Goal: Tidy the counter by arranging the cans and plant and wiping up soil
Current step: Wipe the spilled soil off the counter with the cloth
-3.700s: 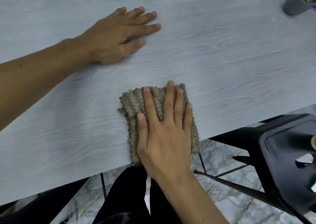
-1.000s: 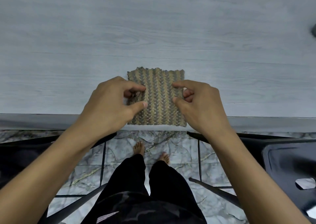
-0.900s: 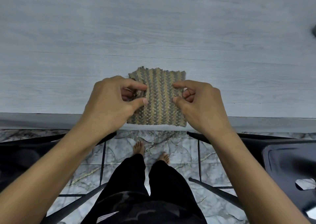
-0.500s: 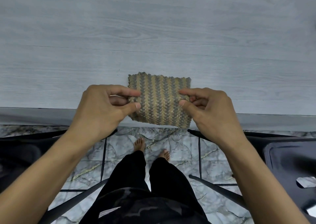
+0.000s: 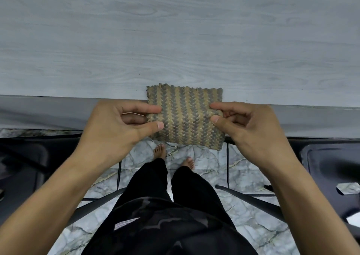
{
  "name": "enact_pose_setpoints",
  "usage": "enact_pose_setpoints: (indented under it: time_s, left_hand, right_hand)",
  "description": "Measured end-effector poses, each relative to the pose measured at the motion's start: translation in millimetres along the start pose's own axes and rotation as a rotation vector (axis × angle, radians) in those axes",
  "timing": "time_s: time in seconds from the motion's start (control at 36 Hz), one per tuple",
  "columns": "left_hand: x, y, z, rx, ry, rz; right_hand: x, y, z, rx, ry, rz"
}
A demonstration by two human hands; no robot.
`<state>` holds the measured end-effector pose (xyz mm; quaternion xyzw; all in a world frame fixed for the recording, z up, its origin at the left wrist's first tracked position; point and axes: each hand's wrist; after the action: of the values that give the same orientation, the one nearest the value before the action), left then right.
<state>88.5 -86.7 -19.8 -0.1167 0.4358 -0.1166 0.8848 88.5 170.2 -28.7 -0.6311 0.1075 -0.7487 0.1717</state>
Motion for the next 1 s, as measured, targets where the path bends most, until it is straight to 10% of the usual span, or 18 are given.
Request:
enact_pose_setpoints:
  time_s: [0.5, 1.0]
  left_hand:
    - [1, 30, 16, 0.194, -0.054, 0.098]
    - [-35, 134, -26, 0.514, -0.035, -0.039]
  right_hand:
    - [-29, -32, 49, -0.068, 0.033, -0.182]
    - [-74, -68, 108, -0.513, 0.211, -0.312]
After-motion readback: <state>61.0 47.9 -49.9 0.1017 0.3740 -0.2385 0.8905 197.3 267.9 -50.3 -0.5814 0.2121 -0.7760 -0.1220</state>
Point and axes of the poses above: each hand's wrist, its own z-axis away from the middle knuckle, its own y-axis out of the palm, x = y × z, and after that the axes turned 11 degrees about -y, right-handed
